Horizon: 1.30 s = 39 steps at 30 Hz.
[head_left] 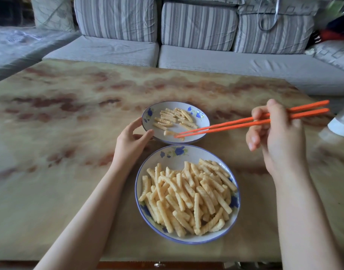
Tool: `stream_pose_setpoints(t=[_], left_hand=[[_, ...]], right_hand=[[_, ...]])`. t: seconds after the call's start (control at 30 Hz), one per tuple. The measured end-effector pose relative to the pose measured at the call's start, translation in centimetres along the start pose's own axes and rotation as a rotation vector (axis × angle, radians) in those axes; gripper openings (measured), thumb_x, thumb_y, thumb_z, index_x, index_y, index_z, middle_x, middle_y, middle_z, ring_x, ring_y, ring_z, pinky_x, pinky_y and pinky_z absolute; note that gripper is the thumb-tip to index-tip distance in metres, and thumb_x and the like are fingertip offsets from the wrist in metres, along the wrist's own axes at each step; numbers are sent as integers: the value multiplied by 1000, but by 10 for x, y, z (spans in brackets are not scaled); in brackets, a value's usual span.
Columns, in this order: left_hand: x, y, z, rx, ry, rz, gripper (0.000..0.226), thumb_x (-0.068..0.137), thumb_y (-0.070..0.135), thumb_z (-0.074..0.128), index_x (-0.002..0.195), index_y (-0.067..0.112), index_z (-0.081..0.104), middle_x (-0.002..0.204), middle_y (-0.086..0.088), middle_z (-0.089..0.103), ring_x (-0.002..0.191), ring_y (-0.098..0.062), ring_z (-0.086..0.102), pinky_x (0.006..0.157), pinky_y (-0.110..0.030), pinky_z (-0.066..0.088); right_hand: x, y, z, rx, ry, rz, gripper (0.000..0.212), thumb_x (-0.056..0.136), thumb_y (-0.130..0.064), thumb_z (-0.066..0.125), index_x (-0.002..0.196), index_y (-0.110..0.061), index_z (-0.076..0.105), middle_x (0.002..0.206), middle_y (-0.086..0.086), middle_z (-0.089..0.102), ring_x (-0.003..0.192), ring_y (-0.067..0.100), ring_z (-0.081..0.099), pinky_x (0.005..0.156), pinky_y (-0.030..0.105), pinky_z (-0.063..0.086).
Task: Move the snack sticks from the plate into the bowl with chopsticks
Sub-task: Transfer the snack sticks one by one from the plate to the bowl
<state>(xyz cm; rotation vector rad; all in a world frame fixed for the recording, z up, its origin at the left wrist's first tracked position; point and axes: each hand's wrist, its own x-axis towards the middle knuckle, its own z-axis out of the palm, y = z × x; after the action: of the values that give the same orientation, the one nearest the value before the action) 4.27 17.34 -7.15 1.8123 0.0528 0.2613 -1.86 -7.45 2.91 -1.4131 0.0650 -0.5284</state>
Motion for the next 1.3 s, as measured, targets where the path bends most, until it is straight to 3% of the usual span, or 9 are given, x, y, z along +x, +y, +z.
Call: stream_pose_setpoints(t=[0.07,0.23,0.37,0.5,0.63,0.83,1.0,1.23,1.3], left_hand=[[-1,1,0,2,4,4,45,91,24,67,134,28,58,116,9,70,77,-8,73,72,-17,56],[-1,2,0,-1,7,13,44,91,22,67,134,27,58,115,16,68,77,-3,71,69,-13,55],[-1,2,0,13,9,29,46,91,23,66,136,26,57,123,16,64,79,2,70,68,-10,53],[-1,2,0,10,8,13,46,91,24,67,136,27,57,123,12,67,78,-4,72,71,-15,56],[0,1,0,9,9,5,46,91,25,67,135,27,57,121,9,68,79,-5,72,72,-17,56],[0,0,0,7,6,-10,44,90,26,67,133,30,59,114,4,72,83,-9,73,78,-21,55],[0,-1,0,16,2,-12,45,89,26,68,133,30,58,115,4,72,83,-9,72,82,-27,57],[-1,1,0,10,5,-25,44,89,25,68,132,31,59,106,3,74,80,-10,73,85,-35,59],[-1,1,0,9,4,-26,43,90,25,68,131,31,59,102,4,75,80,-10,73,85,-36,59]], right_hand=[[1,3,1,17,72,-29,46,102,-19,37,58,-18,51,43,-3,49,28,15,39,43,33,21],[4,25,12,-141,138,-60,45,103,-25,36,63,-13,51,35,0,43,29,20,41,38,19,30],[4,38,21,-178,103,-70,47,103,-28,37,61,-16,54,35,1,45,32,22,42,40,27,36],[6,40,23,-169,84,-70,45,103,-28,37,65,-13,56,37,1,46,33,20,43,38,23,36],[6,25,11,-126,52,-64,44,103,-28,36,65,-14,54,35,0,44,30,18,41,37,19,29],[0,-8,-17,-56,-64,-44,47,102,-25,38,58,-17,53,39,1,41,26,15,33,38,29,14],[-3,-20,-34,-133,-159,0,55,102,-27,38,52,-18,57,56,20,34,26,15,30,34,19,21],[-3,-12,-31,-175,-244,93,53,101,-28,39,52,-18,58,57,20,34,26,17,30,33,19,25],[-3,-9,-28,-179,-249,98,53,101,-28,39,52,-18,58,67,23,40,27,17,31,34,21,24]])
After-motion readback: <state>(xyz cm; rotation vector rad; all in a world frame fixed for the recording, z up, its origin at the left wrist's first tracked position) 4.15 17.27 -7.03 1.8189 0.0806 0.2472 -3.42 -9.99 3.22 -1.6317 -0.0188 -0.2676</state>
